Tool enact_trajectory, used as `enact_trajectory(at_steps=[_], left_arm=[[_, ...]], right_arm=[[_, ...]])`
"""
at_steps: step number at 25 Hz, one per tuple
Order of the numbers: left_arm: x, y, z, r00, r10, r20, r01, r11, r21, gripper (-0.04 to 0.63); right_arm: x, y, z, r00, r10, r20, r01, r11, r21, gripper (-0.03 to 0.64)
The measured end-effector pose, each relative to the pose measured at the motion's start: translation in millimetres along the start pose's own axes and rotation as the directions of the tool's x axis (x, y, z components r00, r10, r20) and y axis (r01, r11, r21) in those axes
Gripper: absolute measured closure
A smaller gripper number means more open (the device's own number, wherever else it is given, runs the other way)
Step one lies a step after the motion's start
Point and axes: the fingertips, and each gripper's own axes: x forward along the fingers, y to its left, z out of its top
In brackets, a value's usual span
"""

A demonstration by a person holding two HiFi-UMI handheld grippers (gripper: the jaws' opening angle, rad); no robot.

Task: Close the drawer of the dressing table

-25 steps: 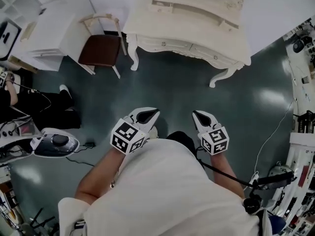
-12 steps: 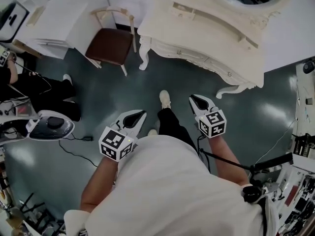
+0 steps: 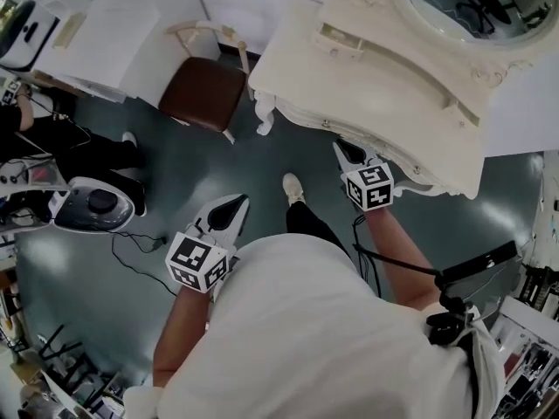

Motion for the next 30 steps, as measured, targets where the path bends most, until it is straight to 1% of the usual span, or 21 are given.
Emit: enact_trajectory(at_steps=[3,8,12,15,20,25,30], left_arm=[[27,9,24,1.0,0.028,-0.005,-0.028,1.0,0.001,0.595],[57,23,46,0.997,0.071,-0.02,-0.072,0.997,-0.015,0.595],[79,34,61,0.994,0.103,-0.035,-0.104,0.994,-0.035,0.595],[91,41,72,0.992,0.125,-0.032,-0.126,0.991,-0.044,0.595],[97,57,82,0.987,0.159,-0.024,-0.16,0.985,-0.069,0.595],[90,75,88,0.983,0.183,-0.036,-0.185,0.981,-0.066,0.595],[79,93,90,0.975,0.219,-0.029,-0.22,0.972,-0.086,0.595]], right_arm=[[35,-41,17,1.0,-0.002,0.006,0.002,0.999,0.037,0.583],[86,-93,35,1.0,0.0,0.024,-0.003,0.993,0.122,0.558],[122,-132,49,0.999,0.002,0.041,-0.01,0.978,0.208,0.541],[147,-155,56,0.999,-0.004,0.045,-0.008,0.965,0.26,0.529],[185,-181,60,0.999,-0.03,0.036,0.016,0.944,0.331,0.512],[213,-198,63,0.998,-0.065,0.022,0.051,0.918,0.393,0.494],[230,-212,64,0.995,-0.1,0.008,0.084,0.876,0.475,0.485]])
